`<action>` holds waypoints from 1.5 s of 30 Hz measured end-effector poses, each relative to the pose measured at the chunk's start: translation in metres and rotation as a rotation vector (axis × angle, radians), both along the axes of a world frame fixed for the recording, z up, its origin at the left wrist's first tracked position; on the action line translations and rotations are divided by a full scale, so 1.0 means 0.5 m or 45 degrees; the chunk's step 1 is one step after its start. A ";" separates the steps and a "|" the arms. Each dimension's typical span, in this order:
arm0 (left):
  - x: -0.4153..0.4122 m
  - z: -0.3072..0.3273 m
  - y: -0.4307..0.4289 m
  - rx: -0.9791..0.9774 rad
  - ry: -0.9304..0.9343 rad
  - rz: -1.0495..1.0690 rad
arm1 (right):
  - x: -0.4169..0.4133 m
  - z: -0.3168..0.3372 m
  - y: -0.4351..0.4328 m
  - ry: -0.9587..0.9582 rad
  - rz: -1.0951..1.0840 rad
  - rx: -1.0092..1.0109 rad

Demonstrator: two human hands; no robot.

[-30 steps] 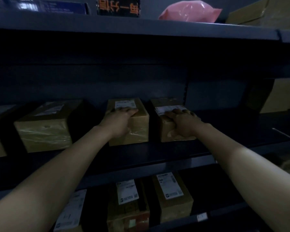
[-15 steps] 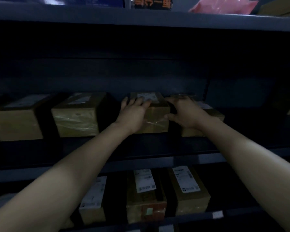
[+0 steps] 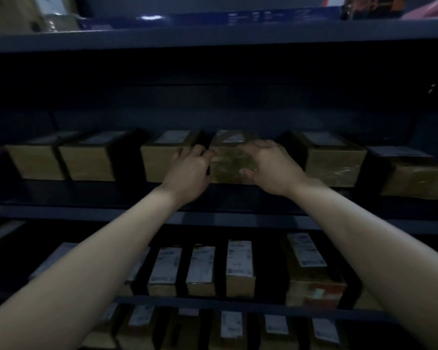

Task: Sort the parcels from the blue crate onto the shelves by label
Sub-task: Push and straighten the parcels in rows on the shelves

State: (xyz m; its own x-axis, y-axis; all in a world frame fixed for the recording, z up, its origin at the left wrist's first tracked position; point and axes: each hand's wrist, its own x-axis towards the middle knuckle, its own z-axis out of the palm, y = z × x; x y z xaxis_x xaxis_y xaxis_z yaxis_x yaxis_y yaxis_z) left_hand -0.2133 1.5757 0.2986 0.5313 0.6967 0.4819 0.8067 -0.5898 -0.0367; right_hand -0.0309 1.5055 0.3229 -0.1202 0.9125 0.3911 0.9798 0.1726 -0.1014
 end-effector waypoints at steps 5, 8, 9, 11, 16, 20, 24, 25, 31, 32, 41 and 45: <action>-0.137 -0.018 0.016 -0.041 0.032 0.114 | -0.128 -0.013 0.032 -0.001 0.054 -0.066; -0.195 -0.026 0.019 -0.060 0.000 0.148 | -0.185 -0.021 0.048 -0.016 0.106 -0.074; -0.211 -0.030 0.019 -0.058 -0.008 0.166 | -0.204 -0.023 0.054 -0.022 0.133 -0.076; -0.243 -0.041 0.015 -0.057 -0.025 0.217 | -0.242 -0.031 0.065 -0.035 0.208 -0.083; -0.343 -0.087 -0.010 -0.128 0.012 0.322 | -0.343 -0.083 0.074 0.074 0.533 -0.163; -0.436 -0.147 -0.024 -0.220 -0.025 0.259 | -0.444 -0.155 0.091 0.005 0.716 -0.348; -0.519 -0.228 0.022 -0.427 0.050 0.329 | -0.523 -0.243 0.139 -0.187 0.702 -0.503; -0.538 -0.254 0.038 -0.481 0.075 0.345 | -0.538 -0.269 0.154 -0.211 0.675 -0.536; -0.642 -0.432 0.129 -0.786 0.375 0.354 | -0.614 -0.454 0.223 -0.291 0.425 -0.775; -0.659 -0.460 0.144 -0.797 0.438 0.347 | -0.624 -0.486 0.231 -0.307 0.368 -0.822; -0.750 -0.617 0.277 -0.705 0.486 0.143 | -0.677 -0.656 0.315 -0.169 -0.019 -0.956; -0.747 -0.634 0.337 -0.743 0.348 0.059 | -0.692 -0.667 0.363 -0.128 -0.097 -0.904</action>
